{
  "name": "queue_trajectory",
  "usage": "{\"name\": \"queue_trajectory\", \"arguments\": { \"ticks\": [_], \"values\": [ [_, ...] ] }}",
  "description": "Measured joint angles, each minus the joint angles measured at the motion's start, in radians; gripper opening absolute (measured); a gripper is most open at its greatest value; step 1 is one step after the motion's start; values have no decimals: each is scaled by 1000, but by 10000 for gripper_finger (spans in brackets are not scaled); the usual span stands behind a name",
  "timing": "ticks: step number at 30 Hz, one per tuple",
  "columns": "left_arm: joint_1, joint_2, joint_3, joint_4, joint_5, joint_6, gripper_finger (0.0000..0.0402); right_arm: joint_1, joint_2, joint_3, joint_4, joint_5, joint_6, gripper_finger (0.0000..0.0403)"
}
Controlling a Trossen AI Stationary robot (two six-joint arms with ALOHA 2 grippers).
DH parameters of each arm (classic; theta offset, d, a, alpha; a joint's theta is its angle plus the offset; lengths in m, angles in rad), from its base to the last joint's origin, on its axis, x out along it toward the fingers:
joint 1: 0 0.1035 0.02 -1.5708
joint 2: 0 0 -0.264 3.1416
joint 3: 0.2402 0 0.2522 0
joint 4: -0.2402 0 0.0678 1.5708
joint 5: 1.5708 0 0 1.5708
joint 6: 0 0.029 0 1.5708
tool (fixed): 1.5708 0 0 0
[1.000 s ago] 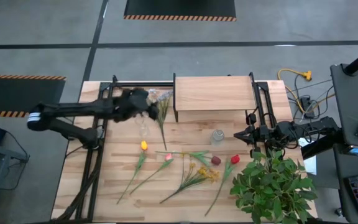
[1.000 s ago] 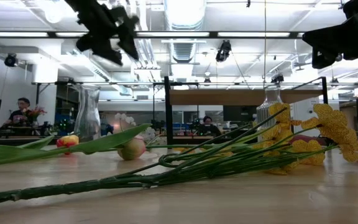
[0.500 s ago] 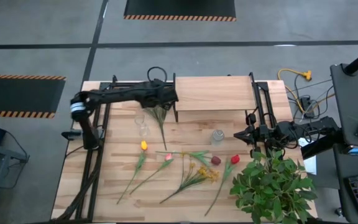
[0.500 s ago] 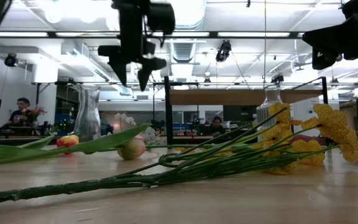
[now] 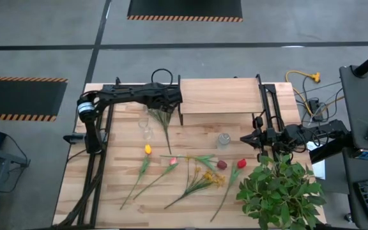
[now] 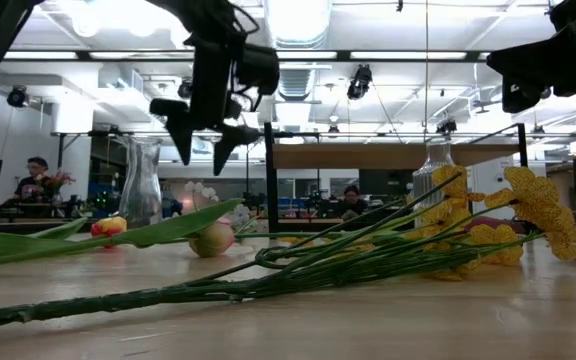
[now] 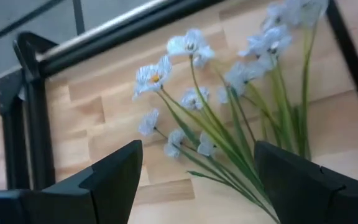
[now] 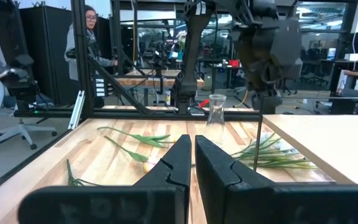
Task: Pick and place flowers into a vace then onto a shelf
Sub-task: Put the white flowers into the left transparent vase
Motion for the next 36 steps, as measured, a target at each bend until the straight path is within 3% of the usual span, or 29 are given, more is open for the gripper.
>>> {"name": "queue_trajectory", "arguments": {
  "ticks": [18,31,36],
  "values": [
    [80,-1,-221,329,178,24,289,0,0,0,2,0,-4,13],
    [133,-1,-348,485,198,36,289,0,0,0,3,0,-4,13],
    [141,-1,-377,497,201,39,263,0,0,0,3,0,-4,13]
  ]
}}
